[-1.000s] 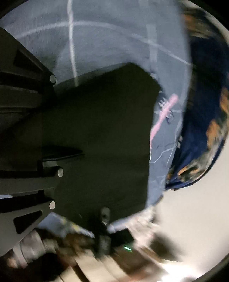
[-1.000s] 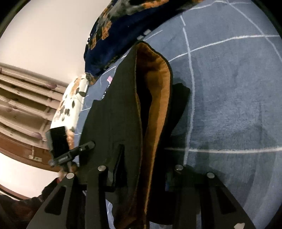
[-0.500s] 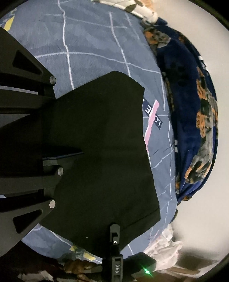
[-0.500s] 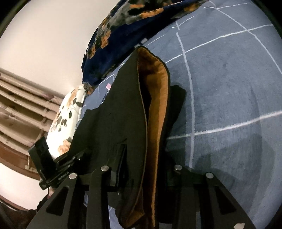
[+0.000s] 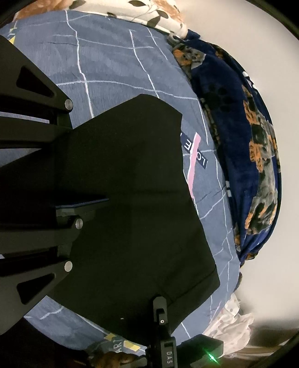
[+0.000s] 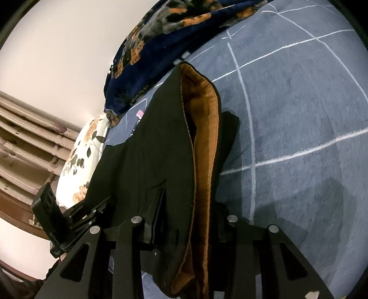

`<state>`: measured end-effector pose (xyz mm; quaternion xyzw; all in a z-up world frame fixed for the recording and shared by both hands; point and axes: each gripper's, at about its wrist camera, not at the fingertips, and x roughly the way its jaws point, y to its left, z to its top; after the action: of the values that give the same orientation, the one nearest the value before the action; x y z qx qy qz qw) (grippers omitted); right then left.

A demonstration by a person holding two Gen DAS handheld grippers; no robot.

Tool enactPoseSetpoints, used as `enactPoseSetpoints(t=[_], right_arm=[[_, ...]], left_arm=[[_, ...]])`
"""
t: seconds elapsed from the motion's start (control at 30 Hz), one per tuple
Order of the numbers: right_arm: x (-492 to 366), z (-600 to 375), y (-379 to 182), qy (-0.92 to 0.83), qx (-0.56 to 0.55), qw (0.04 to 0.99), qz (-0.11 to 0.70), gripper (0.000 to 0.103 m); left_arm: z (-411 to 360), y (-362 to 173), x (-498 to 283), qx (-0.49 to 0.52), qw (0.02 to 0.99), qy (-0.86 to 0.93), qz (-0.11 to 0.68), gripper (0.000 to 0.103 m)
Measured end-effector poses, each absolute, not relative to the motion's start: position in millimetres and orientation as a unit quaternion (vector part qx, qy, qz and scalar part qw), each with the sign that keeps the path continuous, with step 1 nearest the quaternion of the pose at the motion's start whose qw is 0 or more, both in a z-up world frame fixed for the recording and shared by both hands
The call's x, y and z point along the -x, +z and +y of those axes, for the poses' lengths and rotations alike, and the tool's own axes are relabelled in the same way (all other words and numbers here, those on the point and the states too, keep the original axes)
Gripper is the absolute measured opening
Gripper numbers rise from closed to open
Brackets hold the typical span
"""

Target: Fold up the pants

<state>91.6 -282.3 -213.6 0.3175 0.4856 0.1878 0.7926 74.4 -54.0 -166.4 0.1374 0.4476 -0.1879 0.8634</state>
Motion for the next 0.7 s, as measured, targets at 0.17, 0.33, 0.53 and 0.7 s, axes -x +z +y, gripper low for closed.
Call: enactPoseSetpoints(t=[0.17,0.33,0.53,0.7], right_arm=[[-90,-279,-215,0.189,-0.323,0.788,0.489,0.032],[-86,-277,-216,0.190,-0.332,0.785,0.488,0.032],[-77,-275,-218,0.201,-0.383,0.763,0.480,0.031],[-75,-261,-206,0.224,-0.400,0.751,0.474,0.030]], left_arm=[[-52,-165,-72,-0.141,0.865,-0.185,0.445,0.022],[-50,-165,-68,-0.148,0.865,-0.183,0.444,0.022],[-45,-161,-63,-0.150,0.872,-0.181,0.430,0.019],[-33,-152,-66,-0.140,0.873,-0.183,0.430,0.016]])
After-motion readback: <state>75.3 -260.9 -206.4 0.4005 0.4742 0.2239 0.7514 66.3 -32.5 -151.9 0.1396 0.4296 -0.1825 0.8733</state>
